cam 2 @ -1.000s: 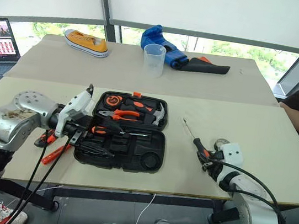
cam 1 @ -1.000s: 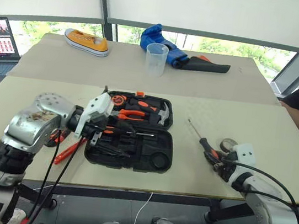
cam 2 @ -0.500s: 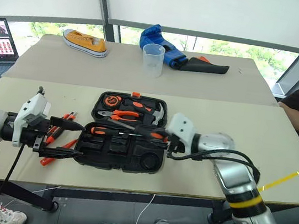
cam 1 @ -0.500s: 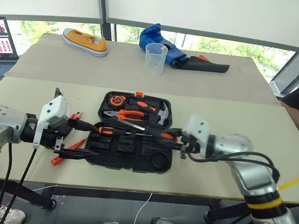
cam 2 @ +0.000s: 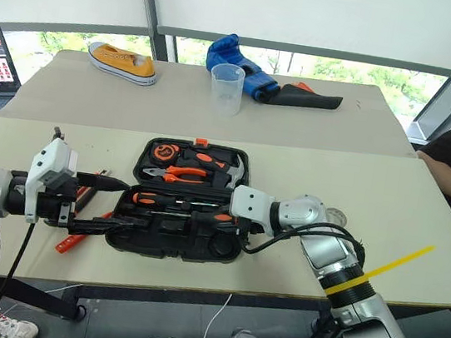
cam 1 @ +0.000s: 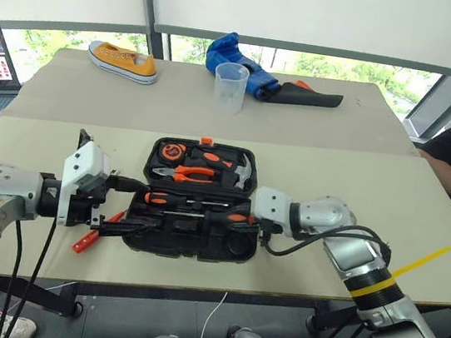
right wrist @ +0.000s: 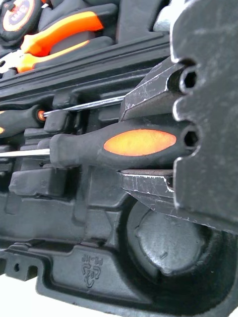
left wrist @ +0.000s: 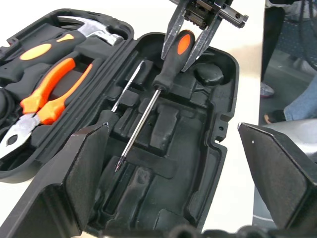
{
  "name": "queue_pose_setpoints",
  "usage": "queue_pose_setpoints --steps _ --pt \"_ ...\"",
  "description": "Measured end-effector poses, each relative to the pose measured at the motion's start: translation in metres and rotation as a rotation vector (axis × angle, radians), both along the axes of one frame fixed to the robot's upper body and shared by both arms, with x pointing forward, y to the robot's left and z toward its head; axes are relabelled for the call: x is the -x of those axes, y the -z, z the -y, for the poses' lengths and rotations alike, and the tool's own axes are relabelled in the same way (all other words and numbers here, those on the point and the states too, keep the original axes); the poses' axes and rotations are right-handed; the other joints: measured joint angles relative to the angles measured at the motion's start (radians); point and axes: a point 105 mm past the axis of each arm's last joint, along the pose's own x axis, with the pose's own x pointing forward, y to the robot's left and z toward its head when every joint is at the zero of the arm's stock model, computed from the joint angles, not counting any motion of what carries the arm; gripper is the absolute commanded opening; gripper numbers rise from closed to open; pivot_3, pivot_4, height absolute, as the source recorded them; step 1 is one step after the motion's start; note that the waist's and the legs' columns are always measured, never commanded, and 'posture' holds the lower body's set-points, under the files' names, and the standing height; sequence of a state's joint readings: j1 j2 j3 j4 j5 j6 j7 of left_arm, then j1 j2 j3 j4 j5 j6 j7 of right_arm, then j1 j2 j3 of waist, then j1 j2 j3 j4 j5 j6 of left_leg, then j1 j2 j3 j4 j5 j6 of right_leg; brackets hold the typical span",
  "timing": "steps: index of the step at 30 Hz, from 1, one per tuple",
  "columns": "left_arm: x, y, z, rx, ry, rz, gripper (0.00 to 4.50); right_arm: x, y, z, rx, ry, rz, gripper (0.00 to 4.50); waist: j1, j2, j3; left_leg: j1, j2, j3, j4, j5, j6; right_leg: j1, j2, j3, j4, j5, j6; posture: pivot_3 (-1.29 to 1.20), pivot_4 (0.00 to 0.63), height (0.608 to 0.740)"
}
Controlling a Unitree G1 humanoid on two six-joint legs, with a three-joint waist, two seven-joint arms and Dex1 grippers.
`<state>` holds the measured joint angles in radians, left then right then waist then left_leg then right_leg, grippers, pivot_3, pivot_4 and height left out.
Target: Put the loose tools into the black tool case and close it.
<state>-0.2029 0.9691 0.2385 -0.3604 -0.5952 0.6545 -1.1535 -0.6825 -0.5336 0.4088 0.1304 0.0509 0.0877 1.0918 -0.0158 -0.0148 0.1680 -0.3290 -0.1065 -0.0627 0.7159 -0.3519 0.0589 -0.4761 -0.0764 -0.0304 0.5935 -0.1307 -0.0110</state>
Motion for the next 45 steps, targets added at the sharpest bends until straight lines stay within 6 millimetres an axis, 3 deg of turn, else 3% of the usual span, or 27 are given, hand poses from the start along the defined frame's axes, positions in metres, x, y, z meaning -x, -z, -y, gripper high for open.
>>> queue_pose_setpoints --steps 6,8,15,19,22,33,38,45 --pt "0.000 0.000 0.000 -0.001 -0.003 0.005 4.50 -0.002 -0.007 -0.003 -0.053 0.016 -0.047 1.05 0.000 0.000 0.000 0.000 0.000 0.000 0.000 0.000 0.000 0.000 0.000 0.000 0.000 0.000 0.000 0.00 0.150 0.731" --pt "-0.001 0.000 0.000 -0.001 -0.003 0.005 4.50 -0.003 -0.005 -0.001 -0.047 0.020 -0.053 2.05 0.001 0.000 0.000 0.000 0.000 0.000 0.000 0.000 0.000 0.000 0.000 -0.001 0.000 0.000 0.000 0.00 0.150 0.731" --pt "-0.003 -0.004 0.004 -0.002 0.012 0.020 4.50 -0.005 -0.007 -0.002 -0.061 0.023 -0.034 4.32 -0.001 0.000 0.000 0.000 0.000 0.000 0.000 0.000 0.000 0.000 0.000 -0.001 0.000 0.000 0.000 0.00 0.150 0.731" --pt "-0.003 -0.004 0.004 -0.002 0.014 0.018 4.50 -0.006 -0.021 -0.004 -0.131 0.045 -0.067 4.46 -0.001 0.000 0.000 0.000 0.001 0.000 0.000 0.000 0.000 0.000 0.000 -0.001 0.000 0.000 -0.001 0.00 0.150 0.731" --pt "-0.004 -0.003 0.004 -0.002 0.013 0.017 4.50 -0.003 -0.026 -0.009 -0.165 0.033 -0.090 3.66 -0.001 0.000 0.000 0.000 0.001 0.000 0.000 0.000 0.000 0.000 0.000 -0.001 0.000 0.000 -0.001 0.00 0.150 0.731" --pt "-0.007 -0.003 0.005 -0.008 0.014 0.025 4.50 -0.010 -0.017 -0.028 -0.138 0.036 -0.087 0.03 -0.003 0.000 0.000 0.000 0.000 0.000 0.000 0.000 0.000 0.000 0.001 -0.002 0.001 0.000 -0.001 0.00 0.150 0.731" --pt "-0.009 -0.001 0.007 -0.006 0.012 0.024 4.50 -0.014 0.001 -0.037 -0.044 0.047 -0.096 0.03 -0.004 0.000 0.000 0.000 0.000 0.000 0.000 0.000 0.000 0.000 0.000 -0.002 0.001 0.000 -0.001 0.00 0.150 0.731" --pt "-0.009 -0.001 0.007 -0.009 0.010 0.030 4.50 -0.012 0.006 -0.041 0.049 0.018 -0.046 0.03 -0.005 0.001 0.000 0.007 0.000 0.000 -0.002 0.000 -0.001 0.004 0.000 -0.002 0.000 0.000 -0.002 0.00 0.150 0.731"
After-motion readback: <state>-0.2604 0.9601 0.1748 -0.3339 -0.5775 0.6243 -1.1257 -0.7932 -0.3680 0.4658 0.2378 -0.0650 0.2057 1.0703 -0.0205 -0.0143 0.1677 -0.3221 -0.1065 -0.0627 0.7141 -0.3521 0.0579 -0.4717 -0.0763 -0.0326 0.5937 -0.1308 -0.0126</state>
